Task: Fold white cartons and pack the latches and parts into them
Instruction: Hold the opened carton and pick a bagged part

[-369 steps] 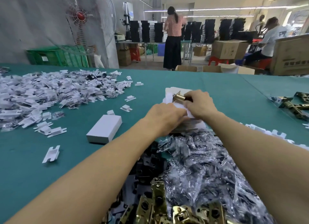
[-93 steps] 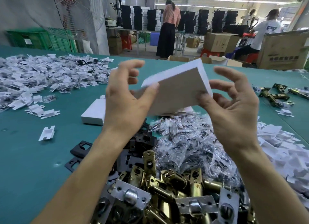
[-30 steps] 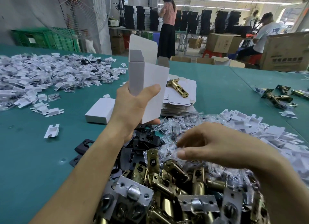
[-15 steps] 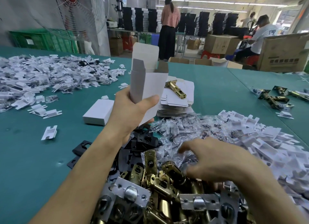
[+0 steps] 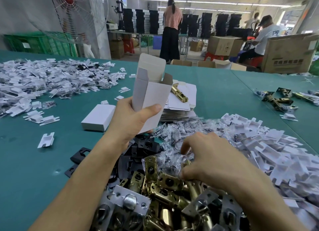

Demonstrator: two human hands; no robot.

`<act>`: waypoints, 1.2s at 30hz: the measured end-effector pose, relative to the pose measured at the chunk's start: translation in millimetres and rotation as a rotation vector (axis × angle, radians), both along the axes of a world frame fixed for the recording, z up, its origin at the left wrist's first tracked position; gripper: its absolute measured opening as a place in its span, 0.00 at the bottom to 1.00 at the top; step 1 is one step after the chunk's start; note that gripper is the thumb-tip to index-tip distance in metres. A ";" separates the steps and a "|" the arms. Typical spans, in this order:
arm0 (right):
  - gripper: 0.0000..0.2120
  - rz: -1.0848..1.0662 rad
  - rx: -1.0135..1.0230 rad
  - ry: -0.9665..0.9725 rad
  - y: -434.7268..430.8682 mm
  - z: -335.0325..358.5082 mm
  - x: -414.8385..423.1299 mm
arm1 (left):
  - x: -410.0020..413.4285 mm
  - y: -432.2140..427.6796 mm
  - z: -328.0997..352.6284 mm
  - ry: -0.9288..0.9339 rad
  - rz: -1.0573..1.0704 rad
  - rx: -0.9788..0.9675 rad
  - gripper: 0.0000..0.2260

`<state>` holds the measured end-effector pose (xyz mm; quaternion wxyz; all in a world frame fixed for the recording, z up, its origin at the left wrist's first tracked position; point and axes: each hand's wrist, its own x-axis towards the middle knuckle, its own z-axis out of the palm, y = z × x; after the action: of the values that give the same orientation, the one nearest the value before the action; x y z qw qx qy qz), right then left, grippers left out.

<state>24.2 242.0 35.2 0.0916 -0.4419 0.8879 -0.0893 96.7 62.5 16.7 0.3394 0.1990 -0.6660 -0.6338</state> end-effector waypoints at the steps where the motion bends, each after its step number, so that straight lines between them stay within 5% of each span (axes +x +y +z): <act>1: 0.22 0.027 -0.043 -0.028 -0.6 0.7 2.3 | 0.0 -0.7 -0.4 -0.009 0.002 -0.007 0.08; 6: 0.12 0.134 -0.168 -0.331 4.2 14.0 -7.6 | 2.3 -2.7 -2.8 -0.063 -0.055 -0.002 0.11; 10: 0.13 0.070 -0.689 -0.524 17.9 28.7 -35.4 | 4.1 -3.7 -7.3 -0.182 -0.117 0.000 0.19; 13: 0.11 0.024 -1.158 -0.436 19.0 27.6 -47.0 | 4.6 -4.9 -9.2 -0.278 -0.167 -0.044 0.20; 16: 0.15 0.106 -1.351 -0.245 12.7 25.4 -48.1 | 4.6 -3.9 -9.1 -0.335 -0.270 -0.082 0.23; 22: 0.14 0.229 -1.324 -0.179 9.3 24.5 -44.7 | 6.3 1.1 -7.8 -0.339 -0.372 -0.140 0.21; 30: 0.12 0.247 -1.204 -0.379 3.4 22.4 -32.9 | 8.2 4.5 -3.2 -0.264 -0.419 -0.196 0.18; 36: 0.11 0.238 -1.080 -0.065 1.1 18.7 -29.3 | 7.6 7.4 -2.3 -0.232 -0.410 -0.197 0.18</act>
<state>-5.1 243.0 53.9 -0.1112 -0.5206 0.6564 -0.5346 104.3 69.9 14.4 0.1431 0.0972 -0.7854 -0.5943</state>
